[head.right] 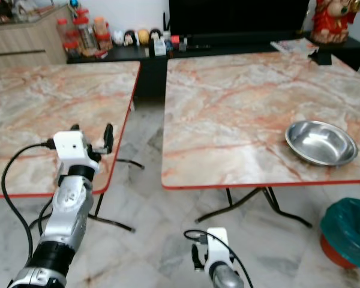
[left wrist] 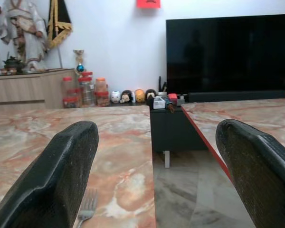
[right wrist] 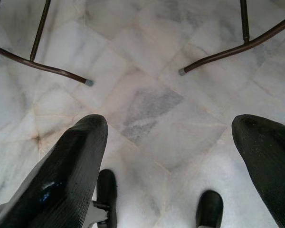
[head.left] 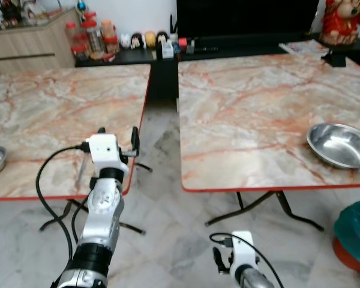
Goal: Setting the table
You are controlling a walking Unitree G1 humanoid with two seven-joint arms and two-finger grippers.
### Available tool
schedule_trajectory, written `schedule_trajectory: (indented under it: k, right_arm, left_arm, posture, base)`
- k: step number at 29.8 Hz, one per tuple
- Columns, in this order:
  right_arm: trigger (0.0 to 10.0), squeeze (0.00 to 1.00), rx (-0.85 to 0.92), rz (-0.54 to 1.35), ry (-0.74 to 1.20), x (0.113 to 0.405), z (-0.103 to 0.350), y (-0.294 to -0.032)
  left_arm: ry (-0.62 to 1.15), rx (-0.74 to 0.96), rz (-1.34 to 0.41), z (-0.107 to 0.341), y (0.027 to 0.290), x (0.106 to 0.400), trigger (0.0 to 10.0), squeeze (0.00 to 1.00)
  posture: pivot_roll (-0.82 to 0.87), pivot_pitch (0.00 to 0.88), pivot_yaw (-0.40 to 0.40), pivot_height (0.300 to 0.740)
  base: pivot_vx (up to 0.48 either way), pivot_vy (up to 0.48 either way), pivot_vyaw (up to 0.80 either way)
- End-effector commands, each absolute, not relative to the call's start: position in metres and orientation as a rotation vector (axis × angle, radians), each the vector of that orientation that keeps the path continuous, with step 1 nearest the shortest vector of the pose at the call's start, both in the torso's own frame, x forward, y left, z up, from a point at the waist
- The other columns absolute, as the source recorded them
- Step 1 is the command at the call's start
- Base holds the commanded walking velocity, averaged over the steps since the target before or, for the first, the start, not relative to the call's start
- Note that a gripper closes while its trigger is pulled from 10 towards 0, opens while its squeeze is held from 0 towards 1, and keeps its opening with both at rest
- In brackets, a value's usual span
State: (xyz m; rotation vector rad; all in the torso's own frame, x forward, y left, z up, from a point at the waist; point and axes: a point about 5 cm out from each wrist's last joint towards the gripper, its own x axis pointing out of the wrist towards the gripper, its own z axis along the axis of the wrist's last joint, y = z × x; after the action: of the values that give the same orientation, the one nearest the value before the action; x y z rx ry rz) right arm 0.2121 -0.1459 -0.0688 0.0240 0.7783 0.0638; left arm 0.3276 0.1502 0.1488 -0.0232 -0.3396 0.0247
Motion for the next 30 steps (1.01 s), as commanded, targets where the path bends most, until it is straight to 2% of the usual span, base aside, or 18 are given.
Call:
schedule_trajectory:
  k: [1,30]
  right_arm:
    - [10.0,0.00,0.022,0.061,0.774,0.2145,-0.0674,-0.1471]
    - [10.0,0.00,0.030,0.064,0.773,0.2142,-0.0677,-0.1426]
  left_arm:
    - [-0.341,-0.010,0.021,0.1513,0.1493,0.3279,10.0,0.00]
    - [-0.346,-0.001,0.014,0.1549,0.1515,0.3273,10.0,0.00]
  posture:
    - [0.07,0.000,0.069,0.736]
    - [0.08,0.000,0.080,0.736]
  base:
    - [0.000,0.296,0.00]
    - [0.000,0.306,0.00]
